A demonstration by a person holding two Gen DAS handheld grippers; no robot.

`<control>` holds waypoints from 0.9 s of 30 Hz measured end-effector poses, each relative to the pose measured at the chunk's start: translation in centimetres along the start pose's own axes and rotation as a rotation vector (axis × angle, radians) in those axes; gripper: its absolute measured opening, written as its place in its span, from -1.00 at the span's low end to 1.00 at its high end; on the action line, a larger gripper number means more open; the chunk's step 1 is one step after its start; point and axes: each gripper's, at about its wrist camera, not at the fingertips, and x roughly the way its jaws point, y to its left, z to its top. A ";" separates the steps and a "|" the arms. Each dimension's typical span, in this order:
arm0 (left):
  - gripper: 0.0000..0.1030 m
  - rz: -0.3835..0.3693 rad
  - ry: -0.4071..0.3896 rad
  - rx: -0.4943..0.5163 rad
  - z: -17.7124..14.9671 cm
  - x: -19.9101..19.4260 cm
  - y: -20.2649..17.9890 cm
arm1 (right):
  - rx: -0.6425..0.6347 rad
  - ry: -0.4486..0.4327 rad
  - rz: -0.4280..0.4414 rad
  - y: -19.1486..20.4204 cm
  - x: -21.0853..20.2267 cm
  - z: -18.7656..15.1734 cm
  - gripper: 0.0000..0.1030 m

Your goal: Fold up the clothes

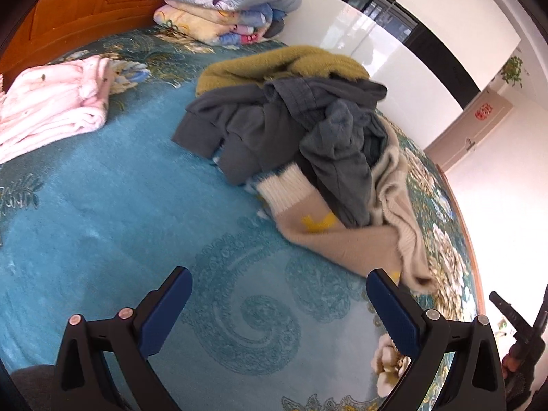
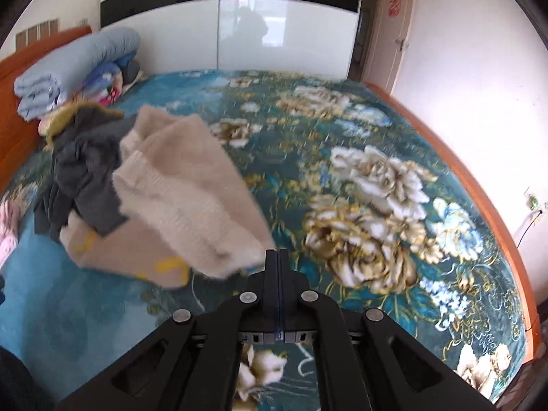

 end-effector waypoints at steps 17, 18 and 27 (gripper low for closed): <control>1.00 -0.069 0.135 -0.200 1.8 5.5 -0.3 | -0.226 0.068 0.312 17.7 11.8 7.0 0.41; 1.00 -0.068 0.151 -0.212 2.2 6.2 -0.1 | -0.242 0.072 0.329 18.9 12.5 7.5 0.41; 0.98 -0.053 0.289 -0.307 5.2 12.8 1.5 | 0.029 0.197 0.283 17.4 18.5 11.3 0.29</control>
